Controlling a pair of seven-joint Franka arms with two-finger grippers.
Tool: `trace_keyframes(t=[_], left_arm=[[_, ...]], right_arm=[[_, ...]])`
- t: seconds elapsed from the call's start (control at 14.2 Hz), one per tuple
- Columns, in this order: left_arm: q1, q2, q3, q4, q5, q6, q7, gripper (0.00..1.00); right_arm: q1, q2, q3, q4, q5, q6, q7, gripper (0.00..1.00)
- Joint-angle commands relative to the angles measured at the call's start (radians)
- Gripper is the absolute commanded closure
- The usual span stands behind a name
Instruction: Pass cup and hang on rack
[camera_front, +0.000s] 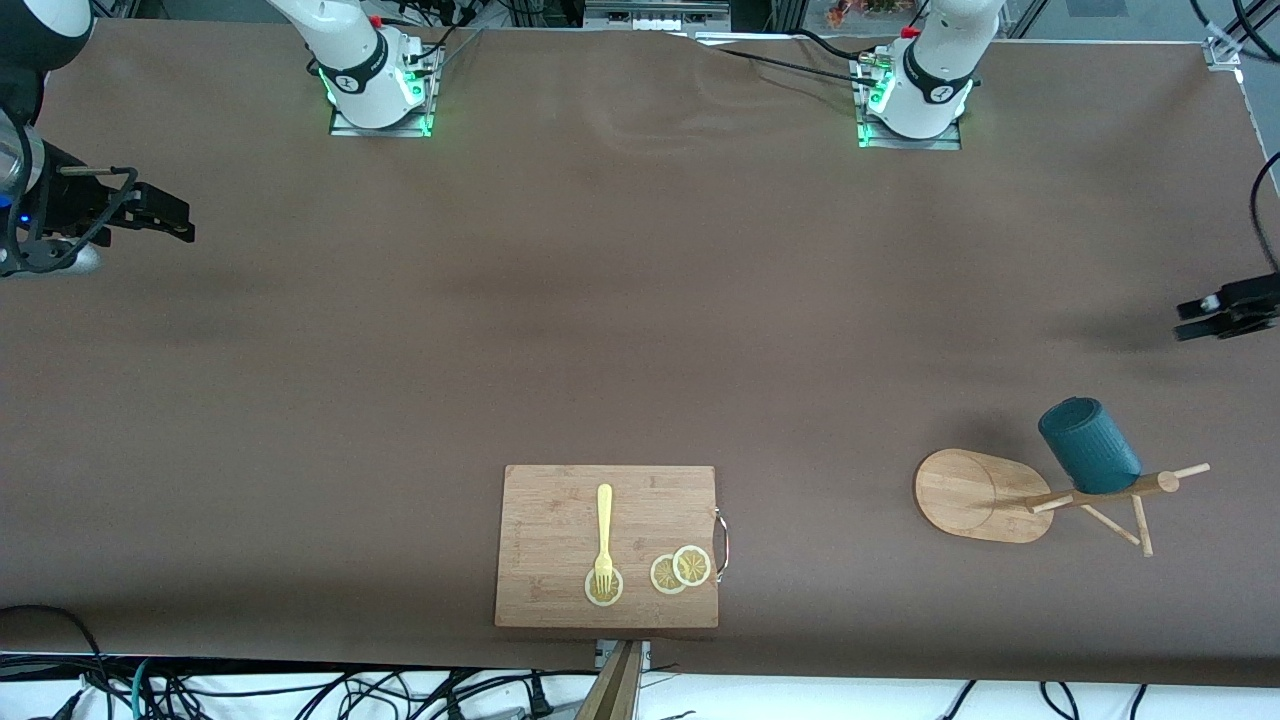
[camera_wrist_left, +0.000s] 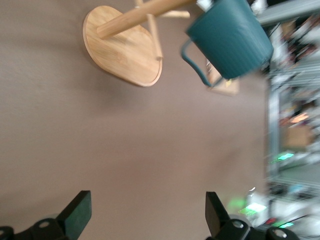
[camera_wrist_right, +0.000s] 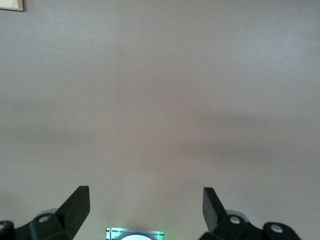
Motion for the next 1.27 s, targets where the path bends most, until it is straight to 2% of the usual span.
trace_keyframes(t=[0.0, 0.21, 0.35, 0.63, 0.77, 0.91, 1.2], left_arm=[[-0.133, -0.253, 0.019, -0.055, 0.19, 0.034, -0.041, 0.0], [-0.326, -0.486, 0.06, -0.101, 0.351, 0.02, -0.268, 0.0], [-0.425, -0.56, 0.057, -0.101, 0.42, -0.041, -0.452, 0.0], [-0.594, -0.565, 0.044, -0.082, 0.512, -0.067, -0.756, 0.0], [-0.652, -0.565, 0.004, -0.078, 0.567, -0.066, -0.9, 0.0], [-0.665, -0.564, -0.039, -0.073, 0.587, -0.061, -0.997, 0.0], [-0.662, -0.548, -0.045, -0.067, 0.584, -0.047, -1.002, 0.0]], right_arm=[[-0.006, -0.008, 0.0, 0.0, 0.016, -0.008, -0.013, 0.0], [-0.006, -0.008, 0.0, 0.0, 0.016, -0.008, -0.013, 0.0], [-0.006, -0.008, 0.0, 0.0, 0.016, -0.008, -0.013, 0.0], [-0.006, -0.006, 0.0, 0.0, 0.016, -0.008, -0.013, 0.0], [-0.006, -0.008, 0.0, 0.0, 0.016, -0.008, -0.013, 0.0], [-0.006, -0.006, 0.0, 0.0, 0.016, -0.008, -0.013, 0.0], [-0.006, -0.008, 0.0, 0.0, 0.016, -0.008, -0.013, 0.0]])
